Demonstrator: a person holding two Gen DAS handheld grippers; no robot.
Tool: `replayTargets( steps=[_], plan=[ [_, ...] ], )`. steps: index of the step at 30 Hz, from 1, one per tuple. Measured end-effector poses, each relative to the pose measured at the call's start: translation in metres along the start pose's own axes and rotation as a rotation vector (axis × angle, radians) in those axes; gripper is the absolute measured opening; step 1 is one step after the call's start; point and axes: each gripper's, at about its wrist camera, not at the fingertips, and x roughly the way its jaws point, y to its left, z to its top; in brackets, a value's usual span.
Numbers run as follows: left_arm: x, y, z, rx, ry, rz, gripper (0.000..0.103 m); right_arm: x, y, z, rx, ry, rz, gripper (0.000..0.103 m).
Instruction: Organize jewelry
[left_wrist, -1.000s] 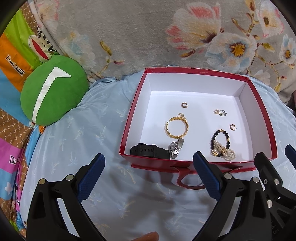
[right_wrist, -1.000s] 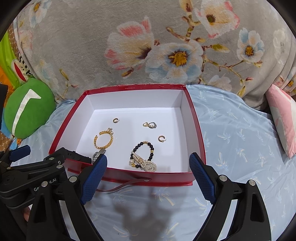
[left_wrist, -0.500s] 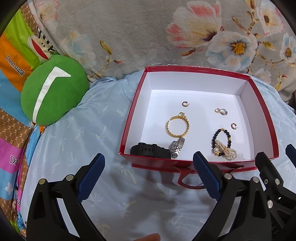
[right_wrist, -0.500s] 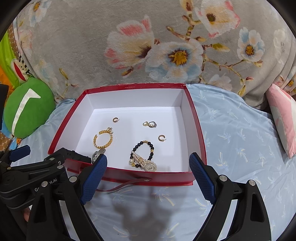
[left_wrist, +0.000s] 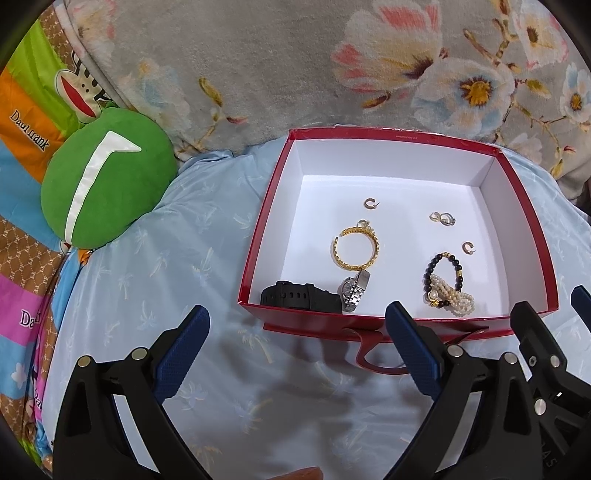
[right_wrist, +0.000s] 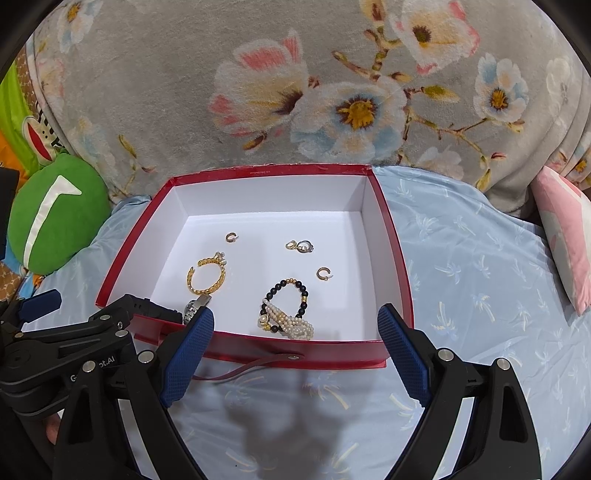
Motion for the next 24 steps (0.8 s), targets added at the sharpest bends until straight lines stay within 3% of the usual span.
replayTargets(
  steps=[12,24],
  plan=[
    [-0.0014,-0.0013,-0.0023,-0.001,-0.028,0.024,0.093,0.0003,0.0004,0.0001,0.003,0.001,0.000,0.088],
    [0.0033,-0.0036,-0.0020,0.007,-0.002,-0.002,0.093,0.0028,0.0013,-0.0060,-0.001,-0.005,-0.010,0.088]
  ],
)
